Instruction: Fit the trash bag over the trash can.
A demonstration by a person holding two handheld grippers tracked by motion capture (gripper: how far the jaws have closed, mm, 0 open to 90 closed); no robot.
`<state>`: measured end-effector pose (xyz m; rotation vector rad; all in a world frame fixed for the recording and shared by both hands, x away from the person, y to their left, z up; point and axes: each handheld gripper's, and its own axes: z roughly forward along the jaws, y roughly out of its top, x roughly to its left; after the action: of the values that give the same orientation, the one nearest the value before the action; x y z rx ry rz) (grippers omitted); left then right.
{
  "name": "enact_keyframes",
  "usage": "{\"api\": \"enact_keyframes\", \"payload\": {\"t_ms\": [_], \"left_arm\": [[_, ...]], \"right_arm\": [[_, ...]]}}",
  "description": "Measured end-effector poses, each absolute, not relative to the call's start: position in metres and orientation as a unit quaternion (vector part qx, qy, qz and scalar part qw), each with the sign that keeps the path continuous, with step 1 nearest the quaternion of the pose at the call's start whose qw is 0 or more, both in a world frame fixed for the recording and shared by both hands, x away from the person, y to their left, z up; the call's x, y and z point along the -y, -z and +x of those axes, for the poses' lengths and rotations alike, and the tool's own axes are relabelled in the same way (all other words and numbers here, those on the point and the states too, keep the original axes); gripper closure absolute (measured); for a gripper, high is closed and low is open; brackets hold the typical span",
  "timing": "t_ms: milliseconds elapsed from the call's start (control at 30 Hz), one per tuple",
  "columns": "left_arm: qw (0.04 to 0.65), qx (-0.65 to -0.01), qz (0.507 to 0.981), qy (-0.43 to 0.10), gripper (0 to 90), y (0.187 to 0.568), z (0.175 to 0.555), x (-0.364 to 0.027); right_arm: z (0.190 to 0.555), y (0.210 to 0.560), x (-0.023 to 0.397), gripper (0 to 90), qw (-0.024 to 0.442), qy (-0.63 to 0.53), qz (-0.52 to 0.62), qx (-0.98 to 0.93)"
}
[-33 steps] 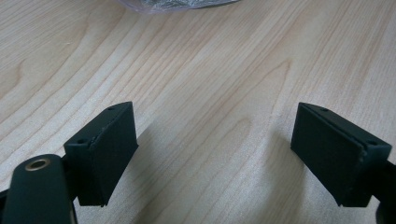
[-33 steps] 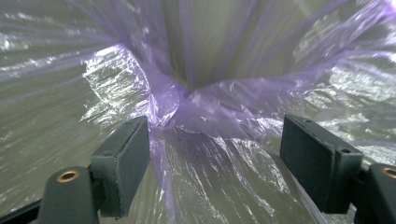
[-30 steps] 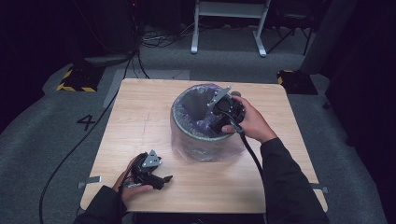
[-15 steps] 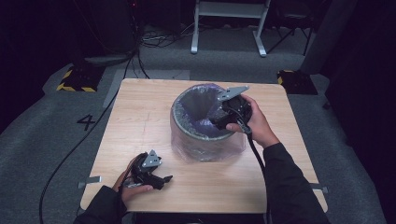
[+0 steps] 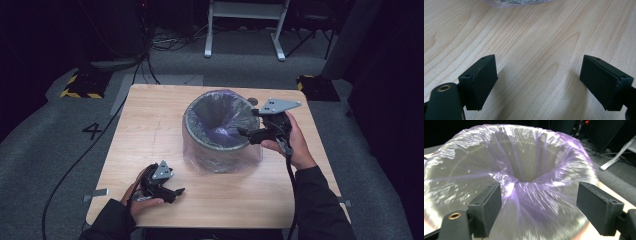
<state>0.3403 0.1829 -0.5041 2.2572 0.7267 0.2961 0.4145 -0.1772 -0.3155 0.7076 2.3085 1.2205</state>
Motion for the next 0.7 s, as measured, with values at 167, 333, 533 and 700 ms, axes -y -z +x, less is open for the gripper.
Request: {"api": "enact_keyframes", "payload": {"t_ms": [167, 333, 533, 700], "left_arm": [[0.367, -0.283, 0.879, -0.115, 14.0, 0.504, 0.34, -0.183], [0.367, -0.282, 0.879, -0.115, 14.0, 0.504, 0.341, -0.183], [0.367, -0.282, 0.879, -0.115, 14.1, 0.504, 0.341, -0.183], [0.367, -0.282, 0.879, -0.115, 14.0, 0.504, 0.341, -0.183]], "right_arm": [[0.401, 0.322, 0.191, 20.6, 0.218, -0.446, 0.25, -0.831], [0.39, 0.324, 0.206, 21.1, 0.227, -0.463, 0.254, -0.818], [0.379, 0.33, 0.22, 20.1, 0.235, -0.458, 0.254, -0.819], [0.372, 0.339, 0.229, 19.8, 0.236, -0.454, 0.257, -0.82]]}}
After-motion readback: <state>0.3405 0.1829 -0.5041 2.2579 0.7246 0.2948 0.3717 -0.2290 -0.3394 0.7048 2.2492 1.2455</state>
